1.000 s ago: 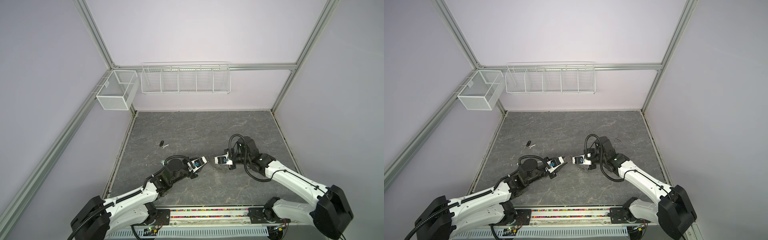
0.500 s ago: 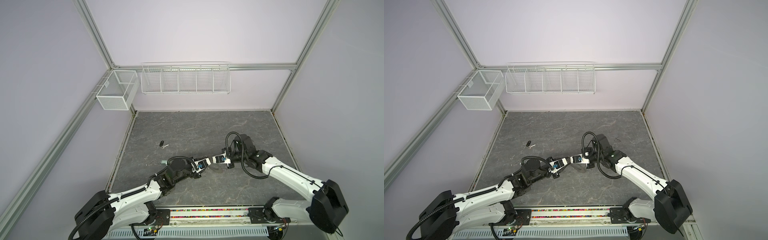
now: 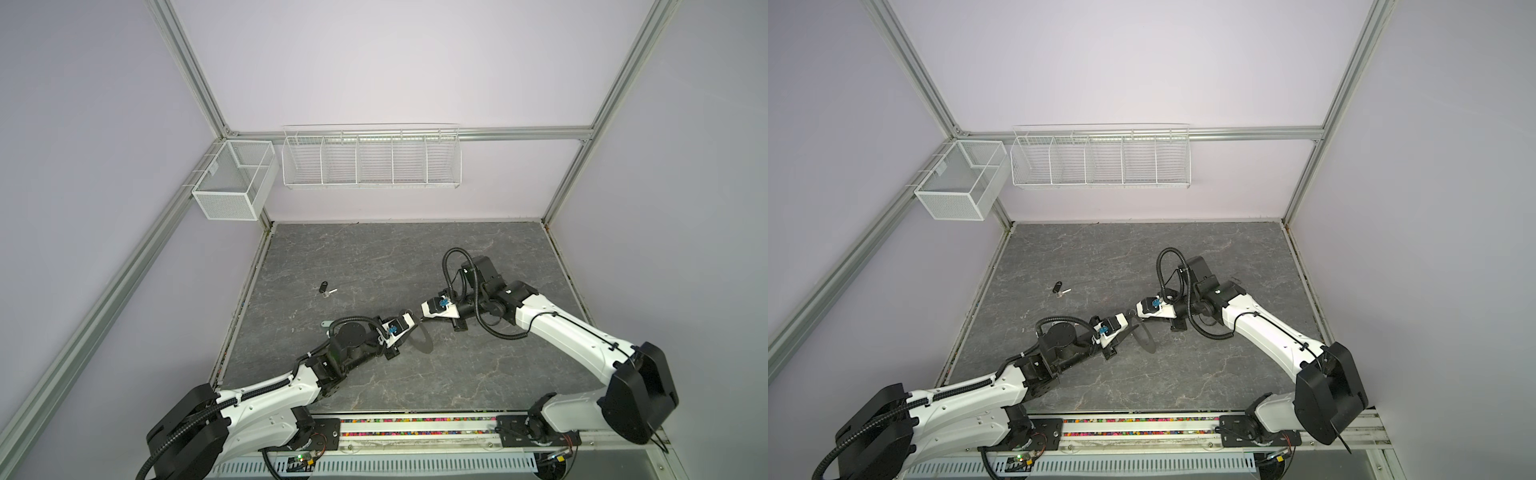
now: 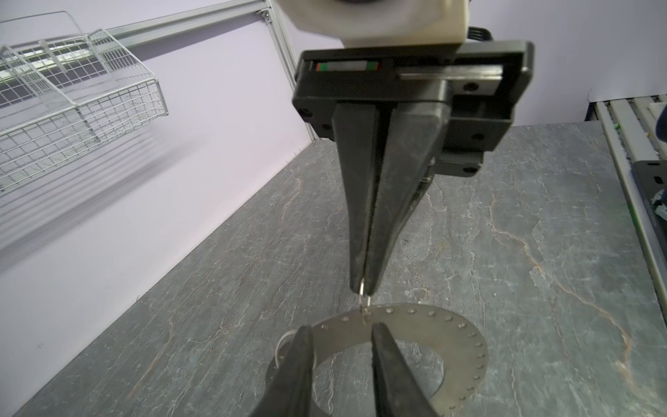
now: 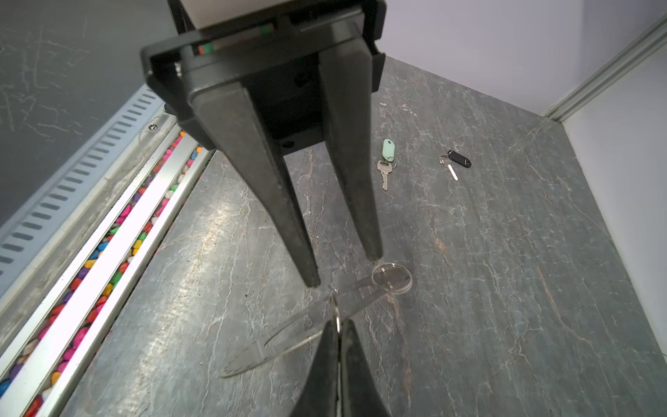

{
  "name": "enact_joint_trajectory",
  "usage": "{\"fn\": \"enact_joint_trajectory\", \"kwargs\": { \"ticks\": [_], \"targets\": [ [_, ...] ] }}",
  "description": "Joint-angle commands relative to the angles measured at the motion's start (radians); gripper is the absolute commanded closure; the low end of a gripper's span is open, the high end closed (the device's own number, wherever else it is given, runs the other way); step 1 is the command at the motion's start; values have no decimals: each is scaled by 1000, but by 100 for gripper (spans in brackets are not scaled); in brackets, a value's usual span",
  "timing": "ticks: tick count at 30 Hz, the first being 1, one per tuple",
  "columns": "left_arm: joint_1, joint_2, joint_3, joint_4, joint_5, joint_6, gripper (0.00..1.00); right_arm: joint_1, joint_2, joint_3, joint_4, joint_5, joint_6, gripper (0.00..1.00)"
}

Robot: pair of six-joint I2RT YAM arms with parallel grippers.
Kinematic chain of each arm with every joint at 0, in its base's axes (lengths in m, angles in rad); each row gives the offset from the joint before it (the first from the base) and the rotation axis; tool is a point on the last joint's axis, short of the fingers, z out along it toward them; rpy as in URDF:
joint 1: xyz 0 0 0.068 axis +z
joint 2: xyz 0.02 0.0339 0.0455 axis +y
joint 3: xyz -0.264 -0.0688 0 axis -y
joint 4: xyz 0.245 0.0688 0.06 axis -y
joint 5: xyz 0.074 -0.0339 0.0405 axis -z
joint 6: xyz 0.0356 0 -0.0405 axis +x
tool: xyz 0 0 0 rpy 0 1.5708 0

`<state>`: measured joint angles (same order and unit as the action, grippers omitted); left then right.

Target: Put the keys on the keyring

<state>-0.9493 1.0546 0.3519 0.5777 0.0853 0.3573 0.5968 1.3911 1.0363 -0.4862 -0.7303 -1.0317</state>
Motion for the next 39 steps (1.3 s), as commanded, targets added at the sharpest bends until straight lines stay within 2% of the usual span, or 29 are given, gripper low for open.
{"fn": "enact_joint_trajectory", "kwargs": {
  "ticks": [1, 12, 17, 27, 30, 32, 36, 39],
  "targets": [
    [-3, 4, 1, 24, -16, -36, 71, -6, 3, 25, -50, -57, -2, 93],
    [-3, 100, 38, 69, 83, -24, 73, -6, 2, 27, -50, -49, 5, 93],
    [-4, 130, 48, 110, 85, -34, 75, -6, 2, 23, -63, -46, 2, 93],
    [-3, 141, 69, 105, 117, -35, 86, -6, 0, 2, -40, -37, 8, 93],
    [-3, 144, 76, 96, 128, -34, 94, -5, 0, -1, -32, -38, 10, 93],
    [-3, 143, 82, 87, 134, -30, 100, -6, 0, -1, -32, -36, 10, 91],
    [-3, 126, 85, 77, 151, -32, 100, -23, -28, -18, -4, -11, 33, 77],
    [0, 99, 100, 41, 179, -34, 100, -100, -90, -72, 113, -105, 107, 70]
  ]
}}
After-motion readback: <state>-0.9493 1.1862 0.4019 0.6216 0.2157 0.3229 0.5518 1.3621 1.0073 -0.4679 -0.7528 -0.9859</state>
